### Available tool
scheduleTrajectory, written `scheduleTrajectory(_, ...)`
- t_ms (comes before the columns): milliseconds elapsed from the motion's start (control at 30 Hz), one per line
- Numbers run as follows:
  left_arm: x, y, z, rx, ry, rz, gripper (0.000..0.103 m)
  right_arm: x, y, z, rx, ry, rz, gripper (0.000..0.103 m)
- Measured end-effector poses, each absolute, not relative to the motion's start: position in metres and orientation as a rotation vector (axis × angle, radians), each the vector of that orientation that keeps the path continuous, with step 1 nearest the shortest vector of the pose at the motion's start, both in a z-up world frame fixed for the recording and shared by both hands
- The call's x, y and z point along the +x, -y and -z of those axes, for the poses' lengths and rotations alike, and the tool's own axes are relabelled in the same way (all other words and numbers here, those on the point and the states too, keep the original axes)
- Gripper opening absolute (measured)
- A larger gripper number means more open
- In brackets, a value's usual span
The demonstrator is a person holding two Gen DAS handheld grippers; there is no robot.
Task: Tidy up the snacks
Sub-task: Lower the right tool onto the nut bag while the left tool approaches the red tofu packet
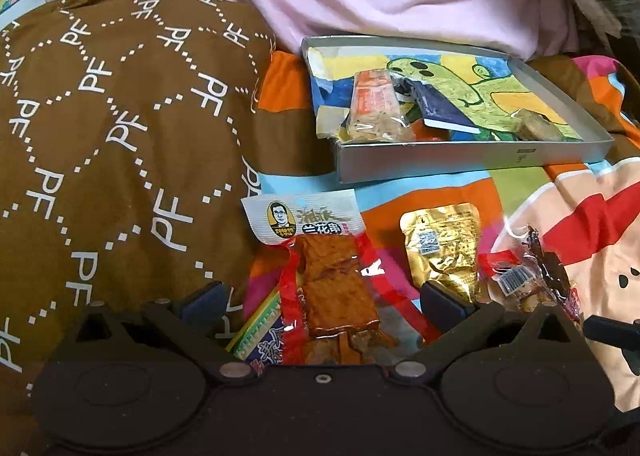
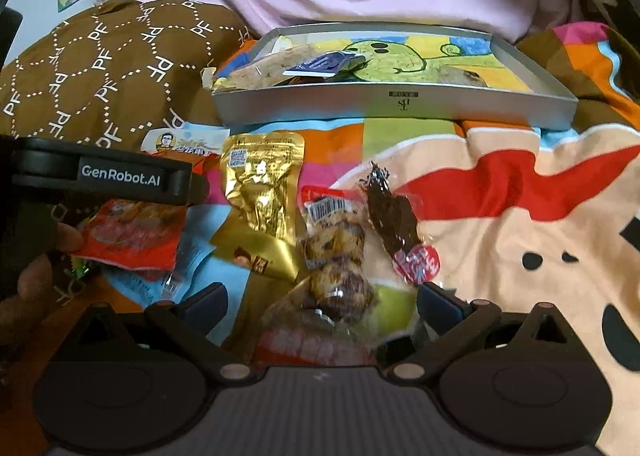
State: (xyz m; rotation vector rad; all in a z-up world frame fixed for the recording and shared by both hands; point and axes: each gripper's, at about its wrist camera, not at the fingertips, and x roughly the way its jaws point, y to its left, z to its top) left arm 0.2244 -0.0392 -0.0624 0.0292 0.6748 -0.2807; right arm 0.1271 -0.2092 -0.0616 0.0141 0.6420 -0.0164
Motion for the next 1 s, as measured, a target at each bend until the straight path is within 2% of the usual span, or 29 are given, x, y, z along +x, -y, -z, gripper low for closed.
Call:
scheduleTrajectory(167,0.228,0.038,0.065,0.019,-0.677,0.275,0.101,0.131,0.207,0.064,0.033,-0.643,0.063,0.099)
scheduleTrajectory(433,0.226,0.039,0.065,0.009,-0.674,0.289,0.093,0.119,0.203,0.067,0.045,-0.623,0.096,0.095)
scheduleTrajectory(933,0.234,0.040,0.076,0.017,-0.720,0.306,0.091,0.128,0.211,0.073,0.114,-0.659,0.076,0.093)
scheduleTrajectory(1000,0.234,0.040,0.076,0.018,-0.722,0.303,0.088,0.131,0.212,0.073,0.114,-0.653,0.075,0.089)
